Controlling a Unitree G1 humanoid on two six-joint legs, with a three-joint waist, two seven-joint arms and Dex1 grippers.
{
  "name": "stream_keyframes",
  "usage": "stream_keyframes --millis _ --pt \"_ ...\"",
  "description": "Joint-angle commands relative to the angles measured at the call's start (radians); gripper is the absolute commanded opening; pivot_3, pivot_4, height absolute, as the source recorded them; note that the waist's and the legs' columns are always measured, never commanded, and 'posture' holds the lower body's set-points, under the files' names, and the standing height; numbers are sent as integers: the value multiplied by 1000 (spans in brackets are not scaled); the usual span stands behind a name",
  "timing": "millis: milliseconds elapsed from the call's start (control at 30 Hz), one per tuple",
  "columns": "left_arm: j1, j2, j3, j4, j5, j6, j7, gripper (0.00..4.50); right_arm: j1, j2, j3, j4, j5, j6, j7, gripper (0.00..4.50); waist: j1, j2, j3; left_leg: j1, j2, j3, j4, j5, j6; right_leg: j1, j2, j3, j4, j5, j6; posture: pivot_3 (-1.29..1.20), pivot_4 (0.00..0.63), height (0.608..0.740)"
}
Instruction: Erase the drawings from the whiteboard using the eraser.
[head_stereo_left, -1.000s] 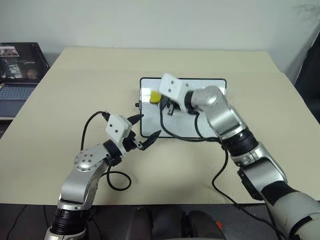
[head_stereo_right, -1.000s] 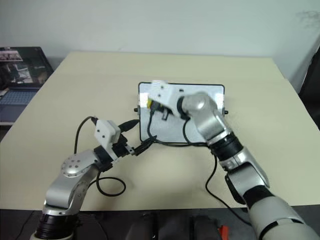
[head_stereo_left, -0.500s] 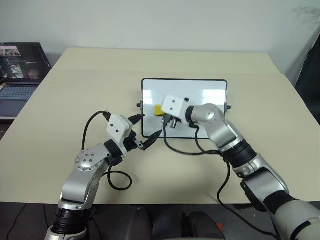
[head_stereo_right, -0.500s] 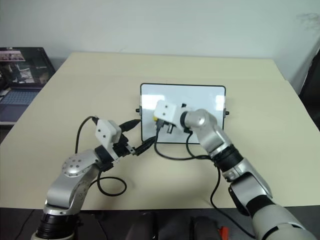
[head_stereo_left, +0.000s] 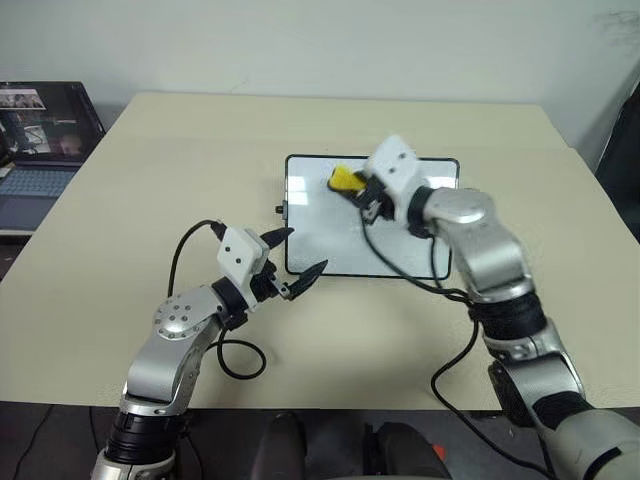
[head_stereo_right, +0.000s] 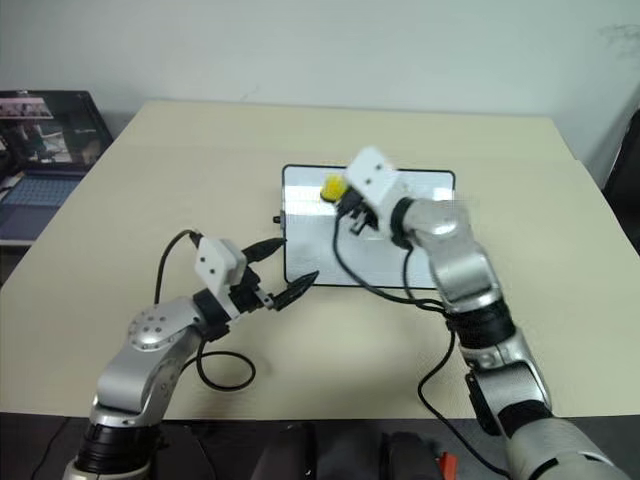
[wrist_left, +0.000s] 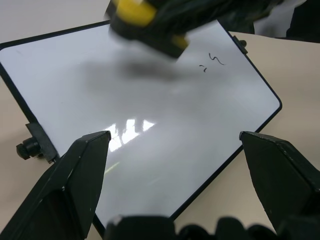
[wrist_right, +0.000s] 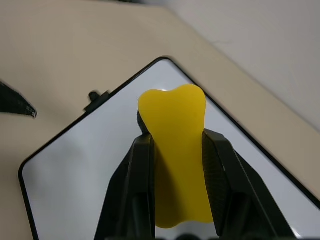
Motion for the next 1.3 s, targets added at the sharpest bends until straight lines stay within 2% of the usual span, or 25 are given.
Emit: stream_keyframes --millis 33,133,267,367,533,700,833,933,1100,1233,1300 --pt "-17 -9 6 -14 -1 -32 1 4500 140 -28 -102 -240 66 73 -33 976 0 0 0 0 0 0 0 0 0 0 0 0 -1 0 0 0 150 740" --pt "-23 -15 2 1 4 -47 -5 4500 357 -55 -175 -407 132 74 -22 976 4 0 0 0 0 0 -1 -1 -1 2 0 -1 -5 0 0 0 150 740" --pt "-44 -26 -6 25 6 -63 -7 4500 595 14 -243 -519 173 -37 -105 976 -6 0 0 0 -1 2 0 -1 -1 2 1 0 -5 0 0 0 150 740" --pt "-57 -40 -12 37 9 -71 -4 4500 693 48 -230 -491 156 -165 -154 976 -11 0 0 1 0 1 0 -1 -1 2 3 0 -4 0 1 0 150 740" --pt "-63 -50 -26 35 5 -72 -10 4500 792 41 -184 -427 129 -313 -189 976 -9 0 0 1 0 2 0 -1 -1 3 6 0 -3 -1 4 0 150 740" --pt "-73 -44 -29 44 -2 -76 -35 4500 889 -17 -171 -410 107 -274 -215 976 -3 0 0 1 0 2 0 -1 -1 3 6 1 -4 -1 3 0 150 740" --pt "-76 -41 -17 43 -21 -70 -50 4500 871 -26 -196 -450 160 -257 -221 976 -4 0 0 1 0 2 1 -1 -1 3 7 0 -3 0 1 0 150 740" --pt "-80 -32 -15 49 -16 -70 -60 4500 805 -65 -189 -490 181 -172 -217 976 -7 0 0 1 0 2 1 -1 -1 3 7 1 -2 0 1 0 150 740" --pt "-93 -25 -25 59 -7 -76 -72 4500 544 -159 -176 -437 187 25 -235 976 -6 1 0 1 0 2 3 -1 -1 3 7 1 0 0 1 0 150 740" --pt "-94 -25 -33 63 -3 -82 -77 4500 330 -198 -121 -307 157 91 -249 976 -3 0 0 1 0 2 3 -1 0 2 7 1 1 0 1 0 150 740" --pt "-94 -24 -37 63 0 -84 -79 4500 271 -204 -100 -260 144 104 -259 976 -4 0 0 1 0 3 3 -1 0 2 7 1 1 0 1 0 150 740"
